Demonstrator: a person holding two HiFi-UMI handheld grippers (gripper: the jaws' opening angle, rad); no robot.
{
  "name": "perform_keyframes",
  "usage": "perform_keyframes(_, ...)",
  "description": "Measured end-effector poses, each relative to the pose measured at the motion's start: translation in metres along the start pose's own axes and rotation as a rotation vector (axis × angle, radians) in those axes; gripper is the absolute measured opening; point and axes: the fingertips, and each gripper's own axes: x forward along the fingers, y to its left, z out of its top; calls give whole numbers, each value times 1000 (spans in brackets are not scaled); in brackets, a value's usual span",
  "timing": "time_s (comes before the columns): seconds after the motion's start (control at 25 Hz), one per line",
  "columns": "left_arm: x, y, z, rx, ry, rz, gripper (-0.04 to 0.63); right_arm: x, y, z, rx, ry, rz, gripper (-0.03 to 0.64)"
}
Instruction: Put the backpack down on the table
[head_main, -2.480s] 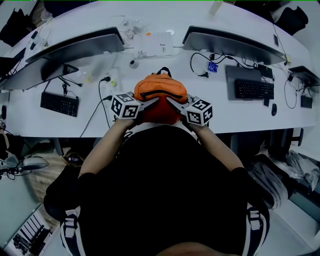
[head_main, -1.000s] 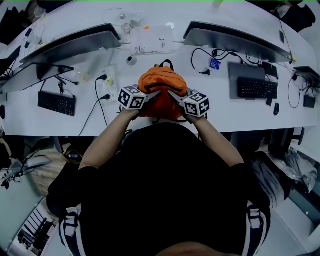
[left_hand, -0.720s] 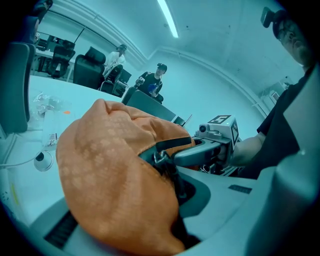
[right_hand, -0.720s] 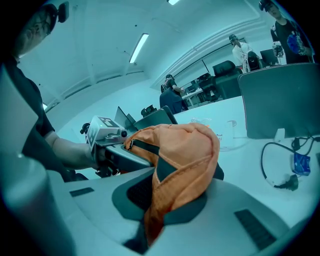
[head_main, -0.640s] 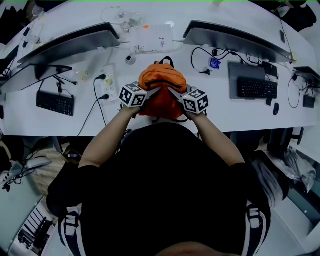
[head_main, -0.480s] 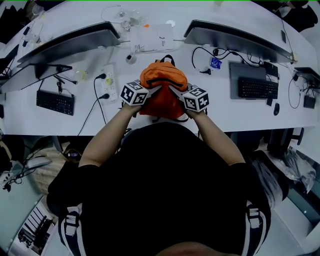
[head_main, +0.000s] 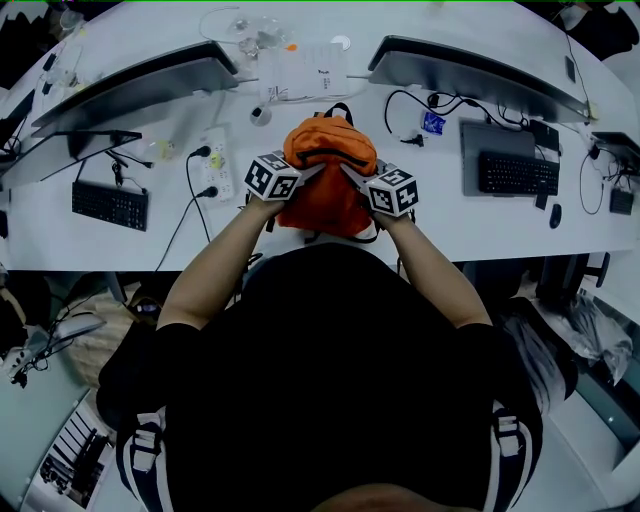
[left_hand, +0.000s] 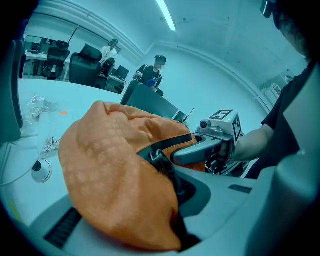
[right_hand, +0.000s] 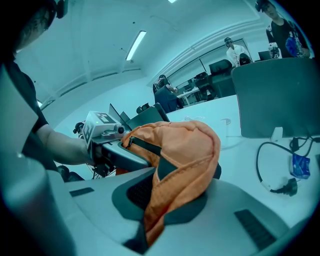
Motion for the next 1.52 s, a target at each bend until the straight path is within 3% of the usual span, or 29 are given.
perform_keyframes(1.28, 37, 53, -27, -28, 89, 40, 41, 43, -57, -34, 61, 83, -24, 34)
perform_keyframes(1.52, 39, 60, -35, -77, 92, 32, 41, 49, -61, -41, 67, 108, -21, 34)
